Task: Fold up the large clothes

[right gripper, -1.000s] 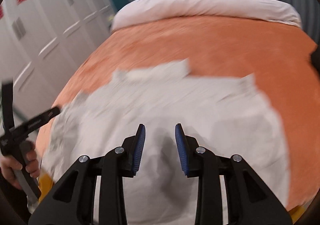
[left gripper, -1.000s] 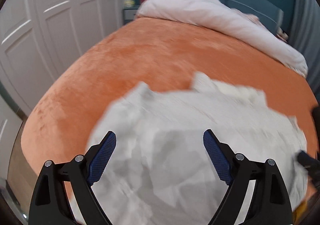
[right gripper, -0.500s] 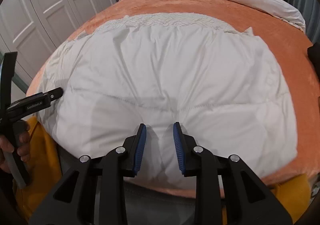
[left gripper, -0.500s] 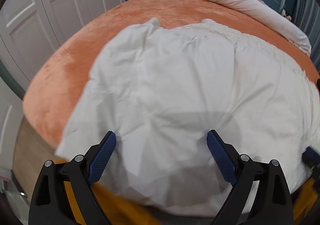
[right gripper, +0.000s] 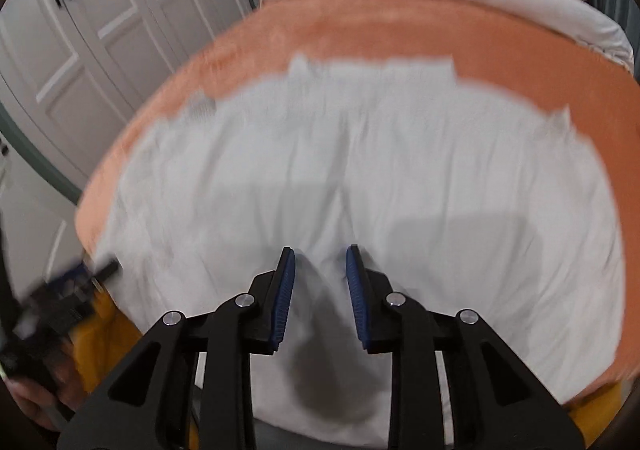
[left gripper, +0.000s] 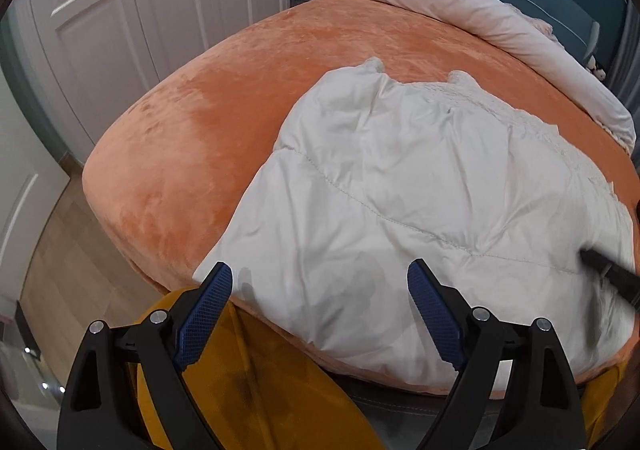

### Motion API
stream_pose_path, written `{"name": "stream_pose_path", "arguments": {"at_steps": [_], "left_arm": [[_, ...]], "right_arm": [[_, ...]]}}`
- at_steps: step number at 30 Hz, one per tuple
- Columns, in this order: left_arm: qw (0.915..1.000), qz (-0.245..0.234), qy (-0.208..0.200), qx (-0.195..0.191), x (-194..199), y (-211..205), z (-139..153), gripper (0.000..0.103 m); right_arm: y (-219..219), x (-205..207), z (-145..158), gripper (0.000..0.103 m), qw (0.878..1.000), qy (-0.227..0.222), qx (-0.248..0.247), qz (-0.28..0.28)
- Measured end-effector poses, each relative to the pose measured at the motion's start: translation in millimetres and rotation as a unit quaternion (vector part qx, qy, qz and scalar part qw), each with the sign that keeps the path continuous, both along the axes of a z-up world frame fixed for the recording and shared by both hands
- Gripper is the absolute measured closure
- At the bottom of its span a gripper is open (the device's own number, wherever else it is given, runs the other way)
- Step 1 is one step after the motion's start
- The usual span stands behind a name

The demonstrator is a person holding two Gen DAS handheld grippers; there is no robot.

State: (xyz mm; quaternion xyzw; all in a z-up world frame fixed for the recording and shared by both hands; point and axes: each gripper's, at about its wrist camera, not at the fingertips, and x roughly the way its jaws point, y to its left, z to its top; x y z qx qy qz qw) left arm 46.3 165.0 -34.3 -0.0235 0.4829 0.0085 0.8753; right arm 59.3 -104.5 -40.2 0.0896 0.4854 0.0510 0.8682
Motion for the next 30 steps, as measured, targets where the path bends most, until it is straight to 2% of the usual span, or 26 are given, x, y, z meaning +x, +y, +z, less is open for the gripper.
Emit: {"name": "stream_pose_path", "arguments": {"at_steps": [3,7,10,13,16,21,23,26,28,29,30], "left_arm": [[1.0000,-0.008,0.000,0.001,-1,-5,-1,0.017],[0.9999,-0.012,0.006,-0.004,0,-10,-6,0.017],[0.9998,-0.013,0.012,-0.004,0,-12,-10,0.017],[0.9998,-0.014,0.011,-0.001,-1,-12,-8,0.017],[0.9999,-0.011,-0.002,-0.005,5,-7,1,0.017],[0.9980,-0.012,-0.045,-0.043,50,-8,37,0.016],[0.9976,-0.017,-0.051,-0.043,72,-16,44,0.016],[0.9969,-0.032,-0.045,-0.056,97,-35,42,0.016],[0.9966,-0.052,-0.031,-0.056,109,-53,29,0.015],[0.9972,-0.059,-0.022,-0.041,113,-63,17,0.015],[0.9977,-0.063,-0.012,-0.024,116,-71,5,0.015]], "right_arm": [[16,-32,-14,0.077,0.999,0.002,-0.028,0.023],[38,-75,-23,0.077,0.994,0.012,-0.072,0.086],[44,-90,-37,0.077,0.991,0.053,-0.060,0.106],[40,-99,-24,0.077,0.994,0.039,-0.030,0.101],[24,-75,15,0.077,0.997,-0.009,-0.024,0.075],[-20,-6,50,0.077,0.999,-0.050,0.013,0.005],[-30,25,47,0.077,0.999,-0.042,0.019,-0.019],[-32,67,25,0.078,0.999,-0.010,0.012,-0.033],[-30,84,0,0.077,0.999,0.021,0.016,-0.037],[-26,88,-22,0.078,0.999,0.034,0.015,-0.034],[-24,85,-31,0.078,0.999,0.028,0.003,-0.028]]}}
